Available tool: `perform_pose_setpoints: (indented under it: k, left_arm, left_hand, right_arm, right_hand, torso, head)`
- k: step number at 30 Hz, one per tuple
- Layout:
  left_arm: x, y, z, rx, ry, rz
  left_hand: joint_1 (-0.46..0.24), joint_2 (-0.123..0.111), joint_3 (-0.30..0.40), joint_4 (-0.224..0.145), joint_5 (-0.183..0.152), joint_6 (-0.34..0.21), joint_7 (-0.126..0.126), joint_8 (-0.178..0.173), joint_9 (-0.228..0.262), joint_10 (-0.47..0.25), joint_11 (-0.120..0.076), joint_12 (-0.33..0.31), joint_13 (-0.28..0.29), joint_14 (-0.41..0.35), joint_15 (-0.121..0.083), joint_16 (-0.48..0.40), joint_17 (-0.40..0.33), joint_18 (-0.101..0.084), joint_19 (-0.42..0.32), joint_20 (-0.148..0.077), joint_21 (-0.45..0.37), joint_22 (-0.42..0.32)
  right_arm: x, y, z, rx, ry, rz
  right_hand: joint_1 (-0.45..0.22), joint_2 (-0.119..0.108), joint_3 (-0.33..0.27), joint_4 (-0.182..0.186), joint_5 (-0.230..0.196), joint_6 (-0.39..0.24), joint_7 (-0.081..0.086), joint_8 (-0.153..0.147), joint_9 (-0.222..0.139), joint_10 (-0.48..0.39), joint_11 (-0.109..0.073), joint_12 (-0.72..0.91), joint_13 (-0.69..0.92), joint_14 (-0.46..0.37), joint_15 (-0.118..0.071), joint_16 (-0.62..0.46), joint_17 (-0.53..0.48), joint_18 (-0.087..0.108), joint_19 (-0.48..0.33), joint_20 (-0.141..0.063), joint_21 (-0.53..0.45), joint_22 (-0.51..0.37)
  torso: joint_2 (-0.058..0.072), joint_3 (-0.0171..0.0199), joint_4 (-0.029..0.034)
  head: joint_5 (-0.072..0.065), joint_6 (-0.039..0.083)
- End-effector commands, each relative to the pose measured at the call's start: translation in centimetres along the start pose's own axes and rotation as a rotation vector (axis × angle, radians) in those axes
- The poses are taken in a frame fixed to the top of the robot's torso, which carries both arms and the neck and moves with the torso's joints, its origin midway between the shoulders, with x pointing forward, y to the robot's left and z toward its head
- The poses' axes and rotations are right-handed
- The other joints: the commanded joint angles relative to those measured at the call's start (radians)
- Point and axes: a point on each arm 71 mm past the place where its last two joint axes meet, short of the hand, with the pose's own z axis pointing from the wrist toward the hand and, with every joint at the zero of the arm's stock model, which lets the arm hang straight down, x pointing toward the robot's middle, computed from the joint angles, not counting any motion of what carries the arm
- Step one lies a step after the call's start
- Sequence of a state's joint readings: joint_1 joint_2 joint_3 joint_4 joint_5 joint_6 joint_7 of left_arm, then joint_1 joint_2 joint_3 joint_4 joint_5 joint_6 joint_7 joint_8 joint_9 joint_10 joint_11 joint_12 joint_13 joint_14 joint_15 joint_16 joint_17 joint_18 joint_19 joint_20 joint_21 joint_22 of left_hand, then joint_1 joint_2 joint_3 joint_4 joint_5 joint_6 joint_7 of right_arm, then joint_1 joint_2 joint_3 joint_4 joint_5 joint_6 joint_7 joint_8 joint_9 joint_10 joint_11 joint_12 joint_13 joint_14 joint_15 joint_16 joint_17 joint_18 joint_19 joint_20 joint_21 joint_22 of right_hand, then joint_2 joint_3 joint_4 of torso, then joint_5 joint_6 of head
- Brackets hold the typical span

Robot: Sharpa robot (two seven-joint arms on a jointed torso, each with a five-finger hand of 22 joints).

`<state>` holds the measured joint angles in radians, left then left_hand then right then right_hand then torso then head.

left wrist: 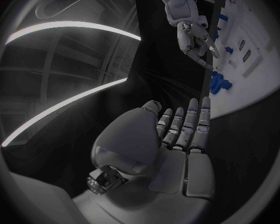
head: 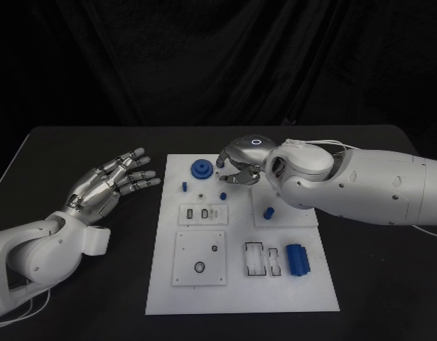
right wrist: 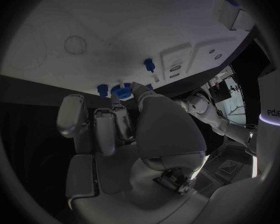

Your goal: Assemble the parts on the task board

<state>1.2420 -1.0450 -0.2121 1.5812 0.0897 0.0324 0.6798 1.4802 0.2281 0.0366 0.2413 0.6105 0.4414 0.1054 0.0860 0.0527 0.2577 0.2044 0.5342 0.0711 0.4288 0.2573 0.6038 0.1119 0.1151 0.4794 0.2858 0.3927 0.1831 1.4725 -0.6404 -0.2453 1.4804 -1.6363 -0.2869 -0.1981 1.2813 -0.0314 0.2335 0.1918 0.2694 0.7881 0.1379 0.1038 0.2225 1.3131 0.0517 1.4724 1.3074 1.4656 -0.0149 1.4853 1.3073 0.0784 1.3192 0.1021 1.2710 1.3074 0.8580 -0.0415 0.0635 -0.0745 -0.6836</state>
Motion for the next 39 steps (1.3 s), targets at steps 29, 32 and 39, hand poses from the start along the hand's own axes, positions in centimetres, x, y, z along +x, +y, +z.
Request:
perform_pose_setpoints:
  k: [29,32,39]
  left_arm:
    - [0.4,0.0,0.5,0.048,0.017,-0.014]
    - [0.5,0.0,0.5,0.048,0.018,-0.014]
    - [0.4,0.0,0.6,0.047,0.019,-0.015]
  left_hand:
    - [0.003,-0.004,0.006,0.002,0.005,-0.001,0.007,0.000,0.001,-0.001,0.006,0.003,-0.001,-0.003,0.000,0.007,-0.001,-0.016,-0.008,-0.002,0.005,0.001]
    - [0.003,-0.004,0.006,0.002,0.005,-0.001,0.007,0.000,0.001,-0.001,0.006,0.003,-0.001,-0.003,0.000,0.007,-0.001,-0.016,-0.008,-0.002,0.005,0.001]
    - [0.003,-0.004,0.006,0.002,0.005,-0.001,0.007,0.000,0.001,-0.001,0.006,0.003,-0.001,-0.003,0.000,0.007,-0.001,-0.016,-0.008,-0.002,0.005,0.001]
  right_arm:
    - [-0.3,1.5,4.7,0.045,0.001,-0.044]
    - [-0.1,1.5,4.8,0.046,0.007,-0.045]
    - [0.1,1.5,4.7,0.044,0.017,-0.043]
  right_hand:
    - [-0.007,-0.017,-0.021,-0.023,-0.007,-0.028,0.006,-0.023,-0.027,-0.002,0.006,0.002,0.073,0.035,0.015,0.004,0.169,0.009,0.006,0.008,-0.010,0.068]
    - [-0.002,-0.021,-0.022,-0.030,-0.018,-0.029,0.005,-0.024,-0.028,-0.003,0.006,0.001,0.072,0.035,0.014,0.004,0.169,0.010,0.006,0.008,-0.011,0.068]
    - [-0.010,-0.021,-0.040,-0.036,-0.084,-0.009,0.006,-0.012,-0.025,0.001,0.006,0.004,0.075,0.034,0.014,0.003,0.168,0.010,0.007,0.008,-0.015,0.073]
  torso:
    - [0.000,-0.0011,0.0009]
    - [0.001,-0.0005,0.0008]
    - [0.000,0.0004,0.0016]
  head:
    - [-0.006,0.007]
    - [-0.006,0.006]
    - [-0.006,0.004]
